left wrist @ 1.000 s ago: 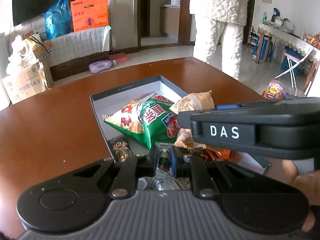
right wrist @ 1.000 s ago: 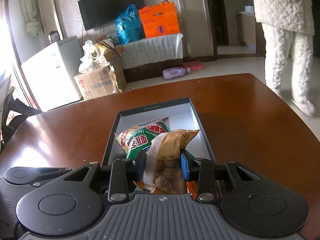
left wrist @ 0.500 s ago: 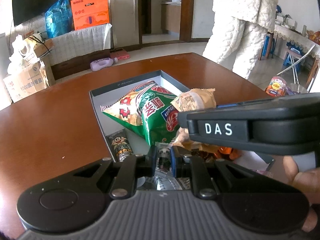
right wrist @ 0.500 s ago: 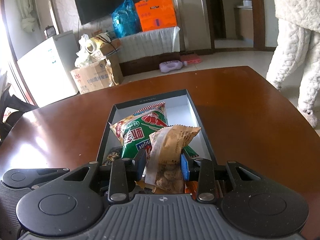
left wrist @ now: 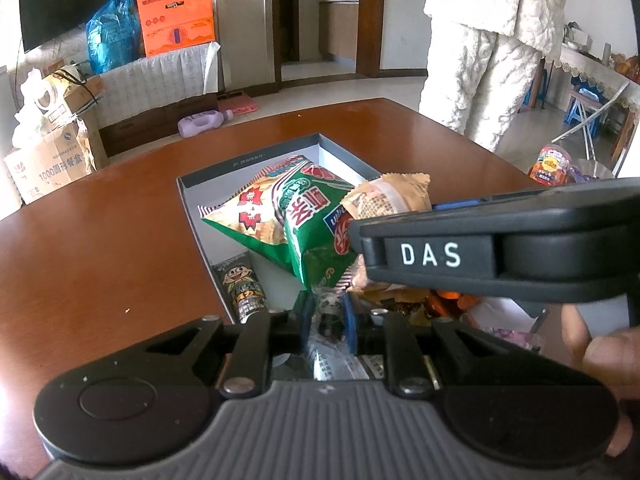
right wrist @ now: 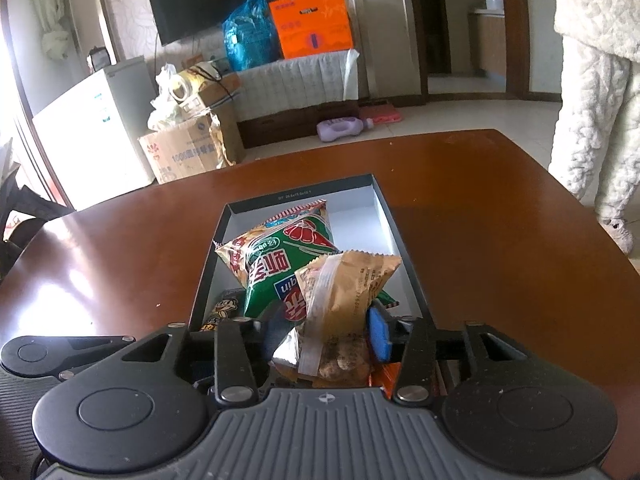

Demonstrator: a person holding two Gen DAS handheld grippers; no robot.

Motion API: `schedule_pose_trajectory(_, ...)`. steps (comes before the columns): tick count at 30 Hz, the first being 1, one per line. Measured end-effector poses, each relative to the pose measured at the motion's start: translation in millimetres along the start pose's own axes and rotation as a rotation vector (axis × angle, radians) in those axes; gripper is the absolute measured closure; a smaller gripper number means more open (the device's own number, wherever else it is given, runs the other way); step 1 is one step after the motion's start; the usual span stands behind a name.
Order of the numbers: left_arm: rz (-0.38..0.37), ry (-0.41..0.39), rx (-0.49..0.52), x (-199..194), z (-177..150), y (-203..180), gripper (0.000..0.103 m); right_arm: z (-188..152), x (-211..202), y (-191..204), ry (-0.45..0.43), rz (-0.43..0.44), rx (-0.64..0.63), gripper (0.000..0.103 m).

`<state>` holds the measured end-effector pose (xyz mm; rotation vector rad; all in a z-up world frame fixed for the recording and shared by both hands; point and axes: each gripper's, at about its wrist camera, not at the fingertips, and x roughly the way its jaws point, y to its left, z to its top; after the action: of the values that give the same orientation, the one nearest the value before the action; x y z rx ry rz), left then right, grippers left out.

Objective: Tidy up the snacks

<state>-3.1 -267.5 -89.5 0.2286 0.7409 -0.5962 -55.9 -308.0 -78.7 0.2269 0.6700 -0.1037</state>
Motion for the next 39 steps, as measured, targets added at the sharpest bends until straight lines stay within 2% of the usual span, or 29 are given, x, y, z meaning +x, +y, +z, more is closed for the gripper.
schedule_pose_trajectory(4,0.007,-0.005,-0.002,-2,0,1,0.083,-1,-3,0,-0.004,0.01,0.003,0.05)
schedule_pose_trajectory(12,0.009,-0.018,-0.005,-12,0,1,0.083,0,-8,-1,-0.018,0.011,0.006,0.05)
schedule_pose_trajectory(14,0.008,-0.015,-0.003,-14,-2,1,0.082,0,-11,0,-0.028,0.011,0.013,0.044)
schedule_pose_trajectory(16,0.007,-0.016,-0.003,-17,-1,1,0.07,0,-13,-1,-0.035,0.016,0.021,0.043)
schedule_pose_trajectory(17,0.011,-0.022,-0.001,-19,-1,0,0.06,0,-14,-1,-0.039,0.018,0.022,0.041)
schedule_pose_trajectory(22,0.025,-0.056,0.011,-33,2,-2,0.051,2,-19,1,-0.054,0.018,0.016,0.038)
schedule_pose_trajectory(24,0.024,-0.071,0.013,-39,3,-1,0.032,1,-22,1,-0.06,0.018,0.012,0.037)
schedule_pose_trajectory(26,0.035,-0.095,0.024,-45,3,0,0.023,2,-24,1,-0.068,0.022,0.014,0.036)
schedule_pose_trajectory(33,0.065,-0.118,0.026,-61,3,8,0.019,5,-32,3,-0.095,0.023,0.007,0.032)
schedule_pose_trajectory(39,0.069,-0.122,0.02,-71,3,16,0.015,7,-39,6,-0.121,0.018,-0.001,0.023)
